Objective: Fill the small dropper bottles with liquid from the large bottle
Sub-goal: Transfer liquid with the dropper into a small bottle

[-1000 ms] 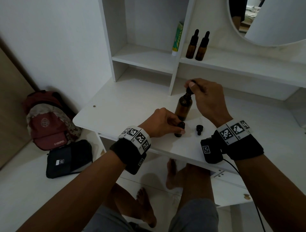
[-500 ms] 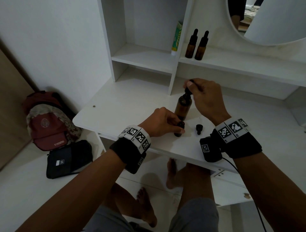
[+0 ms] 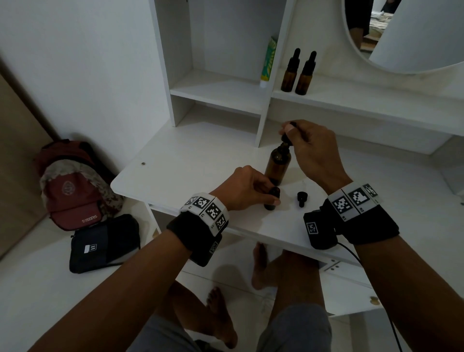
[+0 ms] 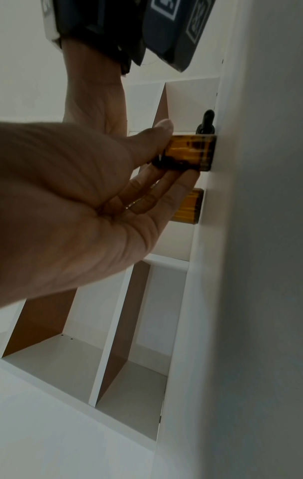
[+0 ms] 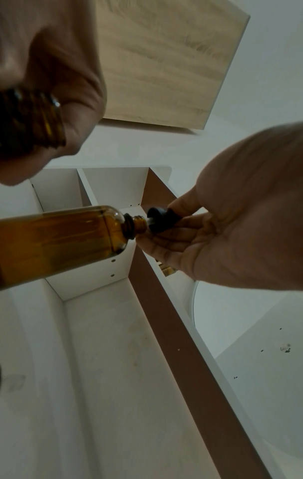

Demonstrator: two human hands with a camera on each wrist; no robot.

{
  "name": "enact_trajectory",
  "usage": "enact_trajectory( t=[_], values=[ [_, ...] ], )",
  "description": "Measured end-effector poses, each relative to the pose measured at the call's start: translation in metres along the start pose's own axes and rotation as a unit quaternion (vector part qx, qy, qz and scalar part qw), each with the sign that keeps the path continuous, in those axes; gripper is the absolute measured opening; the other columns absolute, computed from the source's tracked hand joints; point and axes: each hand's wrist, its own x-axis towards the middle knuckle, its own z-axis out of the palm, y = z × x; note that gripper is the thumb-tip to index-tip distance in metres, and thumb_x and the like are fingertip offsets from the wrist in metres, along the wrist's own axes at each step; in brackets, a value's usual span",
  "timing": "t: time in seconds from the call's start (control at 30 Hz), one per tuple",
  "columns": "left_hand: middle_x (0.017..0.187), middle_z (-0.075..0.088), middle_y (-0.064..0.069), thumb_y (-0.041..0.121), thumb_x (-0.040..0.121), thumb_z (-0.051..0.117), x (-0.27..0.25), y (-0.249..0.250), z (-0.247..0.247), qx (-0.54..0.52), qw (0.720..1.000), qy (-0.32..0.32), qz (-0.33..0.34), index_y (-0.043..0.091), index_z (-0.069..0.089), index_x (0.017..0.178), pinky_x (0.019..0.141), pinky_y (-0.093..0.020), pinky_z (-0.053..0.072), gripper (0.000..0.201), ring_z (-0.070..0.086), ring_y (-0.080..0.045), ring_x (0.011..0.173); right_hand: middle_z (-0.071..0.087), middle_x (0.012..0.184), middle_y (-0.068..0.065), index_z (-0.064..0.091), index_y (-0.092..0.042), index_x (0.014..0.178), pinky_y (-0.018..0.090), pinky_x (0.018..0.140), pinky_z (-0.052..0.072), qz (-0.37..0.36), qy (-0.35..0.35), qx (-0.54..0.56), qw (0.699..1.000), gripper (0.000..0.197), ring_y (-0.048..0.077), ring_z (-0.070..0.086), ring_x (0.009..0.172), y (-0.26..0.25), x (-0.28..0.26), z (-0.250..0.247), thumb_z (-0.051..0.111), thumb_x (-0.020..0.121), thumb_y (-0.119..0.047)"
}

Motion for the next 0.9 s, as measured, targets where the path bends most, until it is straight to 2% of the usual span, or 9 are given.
enact_trajectory(
  t=[0.1, 0.23, 0.37, 0.6, 0.67, 0.77, 0.9],
  values=[
    [0.097, 0.078, -0.004, 0.019, 0.076, 0.084, 0.000, 0.000, 0.000, 0.001, 1.000, 0.002, 0.003, 0.010, 0.077, 0.104, 0.090, -0.025, 0.057, 0.030, 0.073, -0.010, 0.088, 0.072, 0.092, 0.008, 0.070, -0.007, 0.101, 0.038, 0.083, 0.056, -0.016, -0.006, -0.018, 1.000, 0.028, 0.021, 0.068, 0.085, 0.001, 0.000, -0.001, 0.047, 0.100, -0.022],
    [0.097, 0.078, -0.004, 0.020, 0.076, 0.084, 0.000, 0.000, 0.000, 0.003, 1.000, 0.003, 0.002, 0.010, 0.078, 0.104, 0.089, -0.023, 0.057, 0.030, 0.073, -0.010, 0.088, 0.072, 0.094, 0.004, 0.069, -0.010, 0.105, 0.027, 0.082, 0.056, -0.010, 0.008, -0.007, 1.000, 0.027, 0.017, 0.068, 0.087, -0.002, 0.001, -0.001, 0.046, 0.101, -0.024],
    [0.097, 0.078, -0.003, 0.021, 0.076, 0.084, -0.001, 0.002, 0.000, 0.002, 1.000, 0.002, -0.001, 0.011, 0.078, 0.104, 0.086, -0.018, 0.056, 0.030, 0.073, -0.008, 0.088, 0.072, 0.090, 0.006, 0.071, -0.006, 0.099, 0.031, 0.082, 0.056, -0.007, 0.006, -0.003, 1.000, 0.028, 0.018, 0.068, 0.085, -0.002, 0.001, -0.002, 0.047, 0.100, -0.020],
    [0.097, 0.078, -0.004, 0.021, 0.076, 0.084, -0.001, 0.003, 0.000, 0.004, 1.000, 0.002, -0.005, 0.011, 0.078, 0.104, 0.087, -0.020, 0.056, 0.031, 0.073, -0.010, 0.088, 0.072, 0.092, 0.005, 0.071, -0.007, 0.097, 0.024, 0.080, 0.053, 0.007, -0.002, -0.010, 1.000, 0.028, 0.018, 0.068, 0.086, 0.001, 0.000, 0.000, 0.046, 0.100, -0.019],
    [0.096, 0.078, -0.004, 0.021, 0.076, 0.084, -0.001, 0.003, 0.000, 0.005, 1.000, 0.001, -0.003, 0.010, 0.078, 0.104, 0.088, -0.021, 0.057, 0.031, 0.073, -0.010, 0.087, 0.072, 0.093, 0.005, 0.071, -0.008, 0.099, 0.025, 0.081, 0.054, 0.008, -0.001, -0.010, 1.000, 0.028, 0.018, 0.068, 0.087, 0.000, 0.000, -0.002, 0.046, 0.100, -0.019],
    [0.095, 0.078, -0.002, 0.022, 0.075, 0.084, -0.001, 0.002, 0.000, 0.007, 1.000, 0.002, -0.005, 0.012, 0.078, 0.103, 0.089, -0.023, 0.057, 0.030, 0.073, -0.010, 0.087, 0.072, 0.092, 0.004, 0.070, -0.009, 0.103, 0.036, 0.084, 0.056, 0.002, 0.025, 0.001, 1.000, 0.028, 0.016, 0.069, 0.086, -0.005, 0.001, -0.009, 0.046, 0.101, -0.023],
    [0.095, 0.078, -0.001, 0.021, 0.076, 0.084, 0.000, 0.002, 0.000, 0.000, 1.000, -0.003, -0.007, 0.012, 0.078, 0.103, 0.087, -0.019, 0.056, 0.030, 0.073, -0.008, 0.087, 0.072, 0.094, -0.001, 0.069, -0.012, 0.110, 0.030, 0.087, 0.056, -0.011, 0.067, 0.029, 0.997, 0.027, 0.011, 0.069, 0.089, -0.020, 0.004, -0.029, 0.049, 0.100, -0.028]
  ],
)
